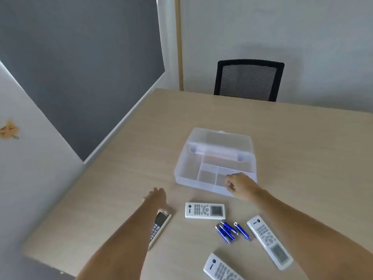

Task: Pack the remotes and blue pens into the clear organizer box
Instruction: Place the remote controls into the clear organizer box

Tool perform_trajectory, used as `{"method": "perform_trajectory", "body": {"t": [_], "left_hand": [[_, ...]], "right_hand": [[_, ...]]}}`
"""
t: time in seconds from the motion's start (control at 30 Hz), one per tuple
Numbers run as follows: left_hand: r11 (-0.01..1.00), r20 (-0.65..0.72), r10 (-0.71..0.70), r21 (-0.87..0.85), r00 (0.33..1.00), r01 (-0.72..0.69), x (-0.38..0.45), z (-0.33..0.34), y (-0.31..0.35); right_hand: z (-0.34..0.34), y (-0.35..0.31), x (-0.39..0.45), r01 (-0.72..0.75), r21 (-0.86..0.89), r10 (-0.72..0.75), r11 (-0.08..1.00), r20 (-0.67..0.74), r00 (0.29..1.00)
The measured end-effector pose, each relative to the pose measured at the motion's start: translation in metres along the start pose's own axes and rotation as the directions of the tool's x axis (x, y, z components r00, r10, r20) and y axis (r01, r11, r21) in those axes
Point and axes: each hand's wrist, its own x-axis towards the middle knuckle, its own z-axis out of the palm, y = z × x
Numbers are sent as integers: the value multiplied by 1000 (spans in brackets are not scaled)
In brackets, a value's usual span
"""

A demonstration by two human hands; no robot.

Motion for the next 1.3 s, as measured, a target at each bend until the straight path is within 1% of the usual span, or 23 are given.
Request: {"method": "perform_trajectory", "body": {"t": [0.03, 0.1, 0.17, 0.3, 0.33, 0.4, 0.5, 0.57, 0.63, 0.7, 0.77, 0.8, 0.87, 0.97, 1.03, 1.07, 1.1, 1.13, 1.17, 1.2, 1.23, 1.27, 1.3], "left_hand": [[998, 51, -61, 38, 997, 59, -3, 13, -6], [988, 81, -154, 27, 985, 152, -4, 42, -18], [985, 64, -171, -7, 983, 172, -5, 67, -29], [994, -42, -101, -50, 994, 99, -8, 81, -38], [993, -83, -82, -95, 993, 74, -8, 80, -39], [964, -242, -46, -266, 969, -21, -8, 69, -37], [805, -489, -35, -530, 872, -265, 0, 27, -12], [691, -607, -55, -596, 793, -408, 11, -12, 17], [596, -654, -61, -630, 754, -498, 28, -46, 48], [518, -646, -48, -668, 762, -534, 48, -65, 71], [462, -590, -14, -720, 807, -518, 72, -63, 86], [462, -554, -8, -740, 832, -488, 82, -57, 91], [509, -481, -23, -760, 876, -404, 95, -45, 99], [624, -401, -18, -720, 916, -303, 109, -29, 110], [819, -364, 78, -507, 928, -268, 117, -20, 114], [889, -370, 112, -377, 922, -259, 118, -18, 114], [945, -333, 169, -211, 928, -249, 121, -14, 114], [968, -308, 233, -19, 923, -250, 127, -13, 112], [959, -272, 278, 131, 921, -251, 133, -12, 111], [970, -237, 241, 97, 941, -224, 134, -9, 111], [979, -203, 138, -123, 969, -165, 134, -11, 113], [921, -179, 56, -370, 982, -120, 133, -17, 116], [901, -204, 53, -411, 978, -135, 137, -15, 117]], "right_hand": [[16, -5, 2, 26, -26, -25, 999, 61, 998], [49, -18, 6, 95, -41, -86, 995, 170, 982], [81, -33, 7, 118, -74, -95, 990, 260, 961], [115, -42, 18, 137, -188, -79, 973, 287, 955], [119, -43, 22, 130, -198, -71, 971, 280, 957], [122, -43, 29, 157, -211, -100, 965, 260, 961], [112, -41, 38, 217, -168, -169, 962, 260, 951], [97, -41, 35, 257, -68, -235, 964, 236, 943], [71, -39, 28, 261, 47, -265, 964, 171, 949], [39, -30, 25, 234, 152, -244, 960, 47, 969], [9, -13, 35, 198, 201, -179, 959, -108, 978], [-2, -1, 45, 170, 212, -135, 963, -170, 976], [-17, 22, 69, 86, 203, -40, 975, -220, 975], [-21, 52, 109, -39, 58, 47, 998, -143, 989], [-19, 62, 131, -56, 5, 56, 998, -36, 998], [-15, 66, 139, -43, -7, 43, 999, 10, 999], [-11, 67, 146, -39, -14, 39, 999, 57, 998], [-7, 68, 153, -37, 2, 36, 999, 95, 995], [-3, 69, 159, -54, 36, 48, 998, 138, 989], [1, 70, 163, -72, 79, 58, 994, 167, 984], [5, 70, 166, -94, 113, 71, 989, 189, 979], [9, 70, 168, -123, 159, 87, 980, 217, 972], [12, 69, 171, -160, 215, 104, 963, 250, 963]]}}
